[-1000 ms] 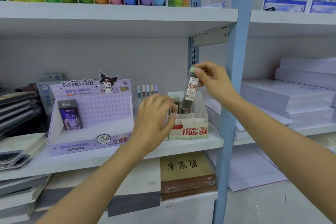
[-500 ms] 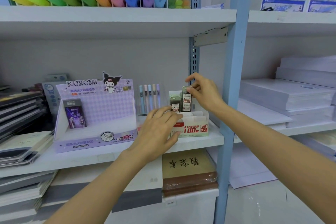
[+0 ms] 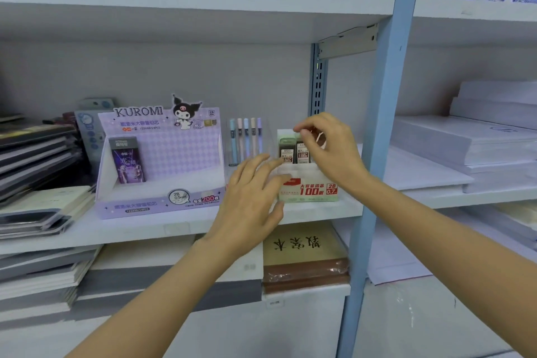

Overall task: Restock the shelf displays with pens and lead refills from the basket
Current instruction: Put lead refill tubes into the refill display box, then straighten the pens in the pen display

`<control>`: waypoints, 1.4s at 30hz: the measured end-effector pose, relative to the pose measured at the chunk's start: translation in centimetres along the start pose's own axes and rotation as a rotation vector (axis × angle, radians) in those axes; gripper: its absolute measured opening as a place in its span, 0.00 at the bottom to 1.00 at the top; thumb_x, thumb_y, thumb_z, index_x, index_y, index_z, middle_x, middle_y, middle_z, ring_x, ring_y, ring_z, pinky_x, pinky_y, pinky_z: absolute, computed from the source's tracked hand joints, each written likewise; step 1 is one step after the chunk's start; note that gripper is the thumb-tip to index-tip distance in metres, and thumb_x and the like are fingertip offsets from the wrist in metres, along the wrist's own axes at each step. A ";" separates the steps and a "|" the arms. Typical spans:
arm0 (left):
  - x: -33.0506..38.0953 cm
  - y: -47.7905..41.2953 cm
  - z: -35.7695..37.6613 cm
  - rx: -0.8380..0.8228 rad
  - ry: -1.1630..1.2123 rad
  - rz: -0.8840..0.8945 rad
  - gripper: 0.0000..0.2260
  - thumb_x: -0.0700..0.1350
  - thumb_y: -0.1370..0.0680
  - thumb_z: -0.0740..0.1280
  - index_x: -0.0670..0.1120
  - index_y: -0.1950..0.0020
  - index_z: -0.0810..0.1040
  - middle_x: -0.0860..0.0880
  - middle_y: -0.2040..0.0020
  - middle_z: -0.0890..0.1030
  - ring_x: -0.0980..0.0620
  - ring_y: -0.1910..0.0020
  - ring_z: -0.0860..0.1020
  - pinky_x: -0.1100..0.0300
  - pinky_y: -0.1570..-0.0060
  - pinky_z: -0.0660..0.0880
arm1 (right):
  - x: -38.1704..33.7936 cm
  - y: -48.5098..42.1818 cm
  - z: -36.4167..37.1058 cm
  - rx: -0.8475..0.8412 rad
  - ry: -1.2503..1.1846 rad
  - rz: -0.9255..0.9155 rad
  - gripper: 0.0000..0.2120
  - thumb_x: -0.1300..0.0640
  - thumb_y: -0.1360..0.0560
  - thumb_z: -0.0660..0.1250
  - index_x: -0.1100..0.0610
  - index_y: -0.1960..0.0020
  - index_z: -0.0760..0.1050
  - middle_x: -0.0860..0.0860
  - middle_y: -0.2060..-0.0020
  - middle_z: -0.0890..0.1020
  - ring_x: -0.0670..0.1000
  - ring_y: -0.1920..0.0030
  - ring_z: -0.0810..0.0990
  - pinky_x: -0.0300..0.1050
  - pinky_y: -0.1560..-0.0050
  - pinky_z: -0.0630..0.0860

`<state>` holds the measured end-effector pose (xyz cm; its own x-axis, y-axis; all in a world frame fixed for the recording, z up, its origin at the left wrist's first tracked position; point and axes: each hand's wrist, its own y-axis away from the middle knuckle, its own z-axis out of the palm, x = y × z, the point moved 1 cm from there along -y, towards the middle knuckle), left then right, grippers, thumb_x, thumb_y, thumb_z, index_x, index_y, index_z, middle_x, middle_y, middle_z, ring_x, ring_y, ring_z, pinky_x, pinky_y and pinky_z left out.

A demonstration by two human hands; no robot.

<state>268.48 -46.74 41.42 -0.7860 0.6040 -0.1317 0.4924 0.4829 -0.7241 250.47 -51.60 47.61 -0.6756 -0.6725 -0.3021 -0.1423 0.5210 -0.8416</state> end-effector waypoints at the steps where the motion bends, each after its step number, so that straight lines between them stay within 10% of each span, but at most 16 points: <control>1: 0.0 0.9 -0.1 0.067 0.014 -0.015 0.15 0.43 0.25 0.67 0.45 0.39 0.77 0.45 0.36 0.75 0.45 0.32 0.68 0.50 0.32 0.62 | -1.2 0.9 -0.1 0.036 -0.065 -0.034 0.06 0.63 0.22 0.64 0.58 0.51 0.79 0.50 0.58 0.80 0.45 0.61 0.75 0.37 0.59 0.72; 6: -0.5 9.6 2.0 0.178 0.080 -0.215 0.07 0.37 0.30 0.64 0.43 0.53 0.76 0.47 0.54 0.76 0.48 0.53 0.71 0.57 0.52 0.65 | -5.4 8.8 4.4 -0.223 -0.320 -0.017 0.05 0.61 0.24 0.63 0.56 0.55 0.78 0.50 0.69 0.77 0.47 0.70 0.72 0.35 0.68 0.67; 11: -0.1 24.3 7.6 -0.189 0.179 -0.556 0.11 0.29 0.33 0.69 0.40 0.54 0.77 0.44 0.55 0.76 0.41 0.59 0.74 0.50 0.60 0.71 | -4.5 21.1 13.7 -0.699 -0.305 0.167 0.06 0.61 0.24 0.64 0.54 0.54 0.79 0.48 0.71 0.76 0.46 0.71 0.72 0.41 0.67 0.69; 21: 4.1 45.2 13.9 -1.106 0.316 -0.938 0.24 0.45 0.17 0.55 0.46 0.22 0.52 0.51 0.20 0.50 0.51 0.26 0.63 0.60 0.31 0.61 | 1.4 44.7 22.9 -1.364 -0.022 0.464 0.12 0.57 0.23 0.64 0.56 0.39 0.73 0.51 0.38 0.76 0.53 0.43 0.77 0.46 0.49 0.74; 33: 5.0 46.9 15.2 -0.933 0.247 -0.916 0.22 0.43 0.20 0.62 0.42 0.26 0.64 0.43 0.24 0.61 0.44 0.33 0.69 0.53 0.35 0.67 | 3.1 48.3 23.0 -1.375 -0.083 0.481 0.11 0.49 0.22 0.65 0.52 0.47 0.82 0.50 0.59 0.83 0.49 0.62 0.78 0.46 0.56 0.76; 38: 5.8 44.1 15.7 -0.774 0.300 -0.782 0.20 0.40 0.25 0.70 0.38 0.34 0.74 0.38 0.35 0.74 0.38 0.37 0.73 0.45 0.39 0.71 | 3.9 45.5 22.8 -1.361 -0.228 0.503 0.12 0.52 0.21 0.65 0.51 0.39 0.80 0.58 0.44 0.81 0.38 0.63 0.74 0.45 0.51 0.73; 42: 8.0 41.3 17.9 -0.834 0.606 -0.756 0.08 0.45 0.19 0.63 0.43 0.44 0.75 0.45 0.52 0.78 0.44 0.50 0.77 0.54 0.53 0.72 | 3.0 43.9 21.6 -1.457 -0.387 0.468 0.09 0.54 0.22 0.66 0.53 0.46 0.82 0.55 0.67 0.81 0.35 0.68 0.73 0.29 0.63 0.66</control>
<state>275.87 -33.33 -1.64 -0.7851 0.0913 0.6127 0.2570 0.9479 0.1881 257.84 -42.04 0.10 -0.6713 -0.2830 -0.6851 -0.6822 0.5972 0.4218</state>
